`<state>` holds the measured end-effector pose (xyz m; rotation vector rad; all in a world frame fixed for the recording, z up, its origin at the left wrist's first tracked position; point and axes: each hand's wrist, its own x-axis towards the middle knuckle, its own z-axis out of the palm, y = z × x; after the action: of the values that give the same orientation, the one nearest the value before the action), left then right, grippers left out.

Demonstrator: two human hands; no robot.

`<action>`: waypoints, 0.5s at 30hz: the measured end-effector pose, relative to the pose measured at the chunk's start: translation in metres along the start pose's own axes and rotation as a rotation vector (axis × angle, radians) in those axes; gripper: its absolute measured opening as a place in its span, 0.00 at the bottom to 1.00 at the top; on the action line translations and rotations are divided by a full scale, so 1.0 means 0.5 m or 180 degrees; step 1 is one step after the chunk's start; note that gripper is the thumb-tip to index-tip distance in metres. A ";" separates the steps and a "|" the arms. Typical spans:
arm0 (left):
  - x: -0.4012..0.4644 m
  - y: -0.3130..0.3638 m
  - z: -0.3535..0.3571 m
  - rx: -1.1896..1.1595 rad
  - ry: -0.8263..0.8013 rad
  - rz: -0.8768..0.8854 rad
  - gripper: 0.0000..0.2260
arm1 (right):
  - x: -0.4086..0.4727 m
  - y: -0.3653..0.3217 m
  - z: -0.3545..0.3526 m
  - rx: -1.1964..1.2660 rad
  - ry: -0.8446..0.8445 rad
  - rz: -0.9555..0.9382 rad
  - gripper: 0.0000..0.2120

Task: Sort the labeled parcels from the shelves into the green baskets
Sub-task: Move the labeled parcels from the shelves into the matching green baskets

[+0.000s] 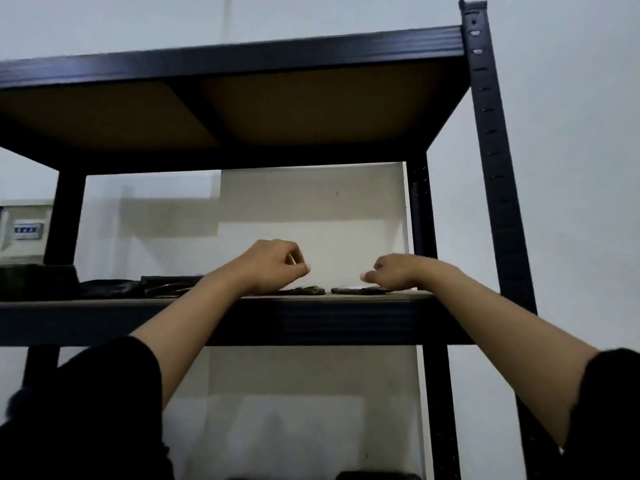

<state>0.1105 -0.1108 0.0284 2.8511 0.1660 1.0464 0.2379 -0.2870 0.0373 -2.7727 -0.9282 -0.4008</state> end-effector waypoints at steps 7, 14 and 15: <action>0.037 -0.025 0.039 -0.0127 -0.0893 -0.0226 0.20 | -0.006 -0.003 0.007 0.0200 0.0101 0.0081 0.23; 0.041 -0.037 0.041 -0.0392 -0.0793 -0.0182 0.30 | -0.020 0.025 0.003 0.2795 0.0853 0.0172 0.25; 0.042 -0.037 0.041 -0.0423 -0.0767 -0.0166 0.31 | -0.022 0.026 0.002 0.2952 0.0917 0.0136 0.25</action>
<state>0.1385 -0.0907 0.0236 2.8044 0.1440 0.6699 0.2374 -0.3030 0.0315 -1.8305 -0.7222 -0.2549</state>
